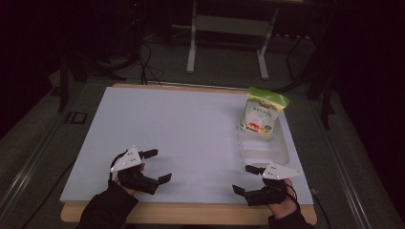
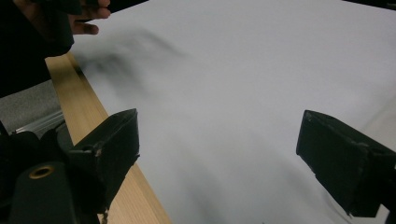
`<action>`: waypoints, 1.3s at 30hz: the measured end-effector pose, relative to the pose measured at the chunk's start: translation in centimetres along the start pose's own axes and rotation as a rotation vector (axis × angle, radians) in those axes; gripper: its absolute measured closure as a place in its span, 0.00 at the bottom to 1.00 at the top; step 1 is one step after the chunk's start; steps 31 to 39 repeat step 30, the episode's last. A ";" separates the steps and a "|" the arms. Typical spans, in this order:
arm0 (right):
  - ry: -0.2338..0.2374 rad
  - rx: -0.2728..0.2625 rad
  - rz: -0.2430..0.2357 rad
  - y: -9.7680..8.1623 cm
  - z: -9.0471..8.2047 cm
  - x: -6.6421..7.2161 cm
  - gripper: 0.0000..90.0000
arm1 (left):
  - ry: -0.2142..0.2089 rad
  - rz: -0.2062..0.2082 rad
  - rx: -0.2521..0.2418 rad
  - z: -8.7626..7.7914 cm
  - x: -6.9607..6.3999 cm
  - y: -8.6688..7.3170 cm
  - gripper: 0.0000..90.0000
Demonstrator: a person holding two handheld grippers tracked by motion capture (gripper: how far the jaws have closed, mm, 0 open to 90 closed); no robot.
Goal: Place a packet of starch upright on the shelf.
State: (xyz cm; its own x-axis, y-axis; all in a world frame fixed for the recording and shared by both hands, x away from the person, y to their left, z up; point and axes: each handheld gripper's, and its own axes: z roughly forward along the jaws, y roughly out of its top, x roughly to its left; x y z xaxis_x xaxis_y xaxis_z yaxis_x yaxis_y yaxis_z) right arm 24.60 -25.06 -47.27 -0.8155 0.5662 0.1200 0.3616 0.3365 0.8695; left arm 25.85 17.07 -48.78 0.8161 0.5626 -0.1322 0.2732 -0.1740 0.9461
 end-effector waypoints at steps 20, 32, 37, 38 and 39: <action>-0.009 0.041 -0.022 -1.9 -0.3 -0.8 0.15 | -0.011 0.014 0.025 0.6 -0.4 -0.8 0.01; -0.017 0.045 -0.031 -1.9 -0.2 -0.8 0.16 | -0.013 0.002 0.024 0.7 -0.2 -1.0 0.01; -0.017 0.045 -0.031 -1.9 -0.2 -0.8 0.16 | -0.013 0.002 0.024 0.7 -0.2 -1.0 0.01; -0.017 0.045 -0.031 -1.9 -0.2 -0.8 0.16 | -0.013 0.002 0.024 0.7 -0.2 -1.0 0.01; -0.017 0.045 -0.031 -1.9 -0.2 -0.8 0.16 | -0.013 0.002 0.024 0.7 -0.2 -1.0 0.01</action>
